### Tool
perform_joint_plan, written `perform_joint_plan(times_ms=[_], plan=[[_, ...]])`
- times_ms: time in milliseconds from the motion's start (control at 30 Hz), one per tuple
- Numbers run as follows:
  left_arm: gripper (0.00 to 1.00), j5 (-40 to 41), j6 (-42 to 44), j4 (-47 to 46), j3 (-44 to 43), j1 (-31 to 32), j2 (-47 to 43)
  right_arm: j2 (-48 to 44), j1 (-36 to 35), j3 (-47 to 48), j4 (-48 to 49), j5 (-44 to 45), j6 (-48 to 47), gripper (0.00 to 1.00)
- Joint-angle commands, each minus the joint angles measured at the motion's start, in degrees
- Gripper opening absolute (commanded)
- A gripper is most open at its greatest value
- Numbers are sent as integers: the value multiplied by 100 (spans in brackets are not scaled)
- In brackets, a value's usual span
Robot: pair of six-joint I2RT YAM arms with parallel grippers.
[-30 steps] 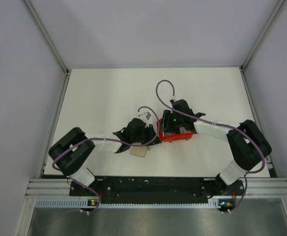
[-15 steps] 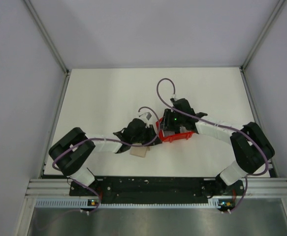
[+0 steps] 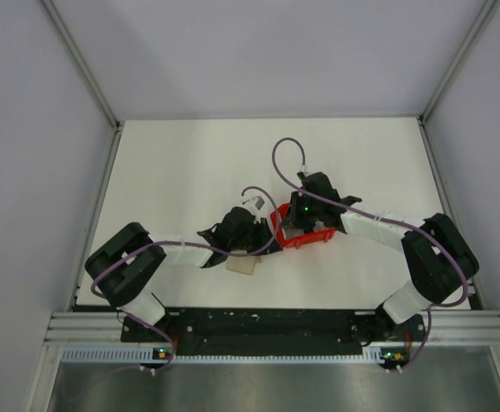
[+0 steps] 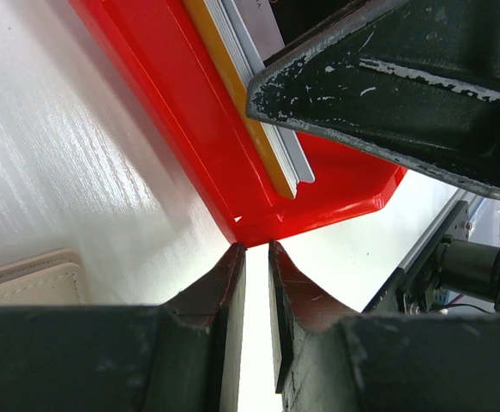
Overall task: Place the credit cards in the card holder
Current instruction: Pick up the credit card from the storage box.
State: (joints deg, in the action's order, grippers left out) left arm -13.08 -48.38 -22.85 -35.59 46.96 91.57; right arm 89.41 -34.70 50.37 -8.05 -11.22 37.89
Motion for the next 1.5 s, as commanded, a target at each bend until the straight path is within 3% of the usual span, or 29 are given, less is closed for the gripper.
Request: perform_joint_plan(times_ms=[0, 600, 900, 1467], plan=[[21, -2, 4, -246, -176, 33, 54, -274, -19, 263, 111, -82, -80, 10], [21, 7, 39, -211, -194, 32, 72, -450, 139, 202, 146, -275, -133, 9], [21, 16, 39, -211, -158, 24, 45, -301, 279, 236, -90, 146, -334, 0], [20, -1, 66, -193, -202, 24, 72, 455, 262, 685, -407, -12, -721, 8]])
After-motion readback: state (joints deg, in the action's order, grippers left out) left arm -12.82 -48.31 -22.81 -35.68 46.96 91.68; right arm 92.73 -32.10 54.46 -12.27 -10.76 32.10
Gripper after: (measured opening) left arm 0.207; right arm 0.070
